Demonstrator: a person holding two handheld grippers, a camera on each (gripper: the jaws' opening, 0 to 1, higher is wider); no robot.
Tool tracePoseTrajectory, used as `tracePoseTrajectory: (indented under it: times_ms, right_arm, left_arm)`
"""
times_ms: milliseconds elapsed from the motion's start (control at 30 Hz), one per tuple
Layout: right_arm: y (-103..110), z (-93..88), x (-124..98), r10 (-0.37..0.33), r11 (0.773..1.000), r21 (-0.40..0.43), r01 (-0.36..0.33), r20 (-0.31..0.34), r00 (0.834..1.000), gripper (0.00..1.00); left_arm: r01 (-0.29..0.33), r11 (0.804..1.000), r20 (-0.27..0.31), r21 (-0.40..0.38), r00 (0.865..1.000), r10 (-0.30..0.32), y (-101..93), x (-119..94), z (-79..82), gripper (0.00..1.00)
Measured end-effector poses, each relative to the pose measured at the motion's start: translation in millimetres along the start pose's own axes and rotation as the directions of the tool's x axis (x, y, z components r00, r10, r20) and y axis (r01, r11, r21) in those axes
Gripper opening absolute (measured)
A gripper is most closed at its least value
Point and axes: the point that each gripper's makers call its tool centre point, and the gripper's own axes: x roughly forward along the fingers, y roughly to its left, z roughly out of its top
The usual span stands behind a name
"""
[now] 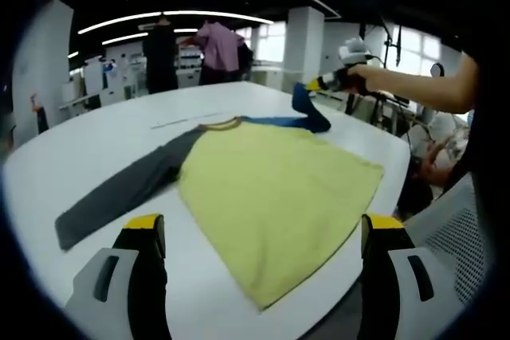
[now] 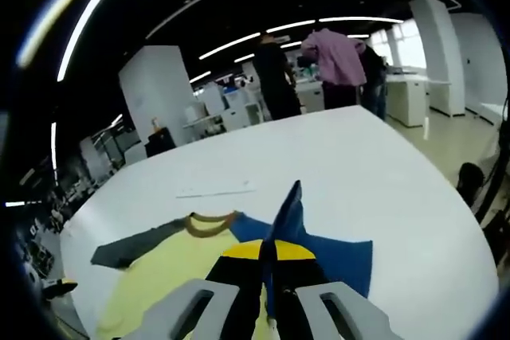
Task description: Fold the garment on the visible template until the final outline fits inside the template.
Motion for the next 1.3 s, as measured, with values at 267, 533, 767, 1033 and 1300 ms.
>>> tracePoseTrajectory:
  times_ms: [267,533,767,1033,1300]
  right_arm:
    - [33.4,-4.5,12.0,0.045,0.999,-0.029,-0.045,-0.017,0.999,0.00]
    - [52.4,-4.0,19.6,0.079,0.995,-0.055,-0.080,-0.028,0.997,0.00]
    - [71.3,-0.8,27.0,0.117,0.991,-0.068,-0.118,-0.024,0.993,0.00]
    - [102.6,-1.0,42.7,0.158,0.983,-0.091,-0.162,-0.042,0.986,0.00]
    - [133.3,-4.8,54.2,0.197,0.972,-0.119,-0.203,-0.065,0.978,0.00]
  left_arm:
    - [-0.003,1.000,-0.003,-0.001,1.000,0.003,1.6,0.3,-1.1,0.99]
    - [-0.001,1.000,-0.012,-0.001,1.000,0.001,-0.3,1.9,-3.8,0.99]
    - [-0.001,1.000,-0.014,0.000,1.000,0.001,-0.2,2.4,-4.9,0.99]
    - [0.000,1.000,-0.016,0.003,1.000,0.000,-0.5,1.8,-5.7,0.99]
    - [-0.002,1.000,-0.021,0.005,1.000,0.002,1.9,-0.2,-7.7,0.99]
